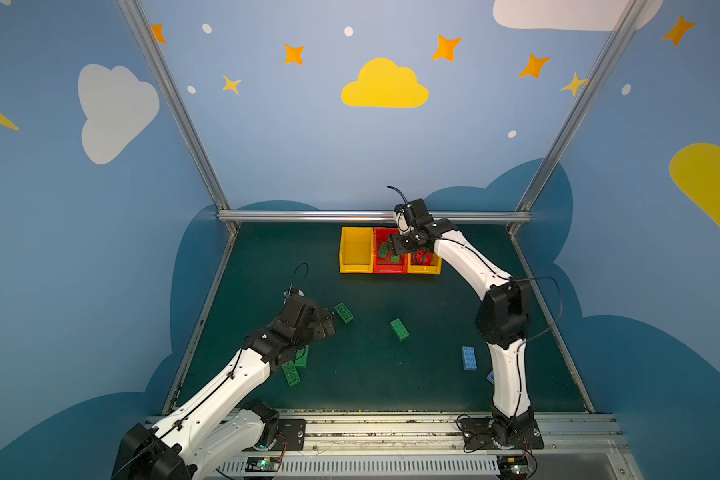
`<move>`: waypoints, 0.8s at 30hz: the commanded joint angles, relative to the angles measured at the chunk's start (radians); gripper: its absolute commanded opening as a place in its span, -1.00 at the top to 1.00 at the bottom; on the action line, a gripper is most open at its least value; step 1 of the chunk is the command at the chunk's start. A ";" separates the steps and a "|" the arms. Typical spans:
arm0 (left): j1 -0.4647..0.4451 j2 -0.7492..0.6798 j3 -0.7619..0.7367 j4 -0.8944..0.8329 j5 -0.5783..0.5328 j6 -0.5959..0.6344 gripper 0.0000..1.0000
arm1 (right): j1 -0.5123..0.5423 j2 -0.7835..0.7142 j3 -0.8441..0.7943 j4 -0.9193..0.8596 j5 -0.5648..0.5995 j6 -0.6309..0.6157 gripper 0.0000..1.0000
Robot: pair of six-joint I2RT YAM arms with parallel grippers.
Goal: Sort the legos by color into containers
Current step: 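Carry the light green brick with the right gripper into the red bin and release, then move the right gripper back and lower it onto another green brick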
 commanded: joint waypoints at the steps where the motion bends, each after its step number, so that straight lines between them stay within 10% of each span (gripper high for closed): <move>1: 0.005 -0.034 -0.013 -0.010 0.007 -0.012 -1.00 | 0.007 -0.162 -0.170 0.049 -0.018 0.025 -0.50; 13: 0.005 0.030 -0.003 0.042 0.110 -0.013 -1.00 | 0.040 -0.495 -0.847 0.177 -0.111 0.118 -0.49; 24: -0.063 0.047 -0.038 0.071 0.124 -0.065 -1.00 | 0.187 -0.470 -0.983 0.281 -0.122 0.187 -0.49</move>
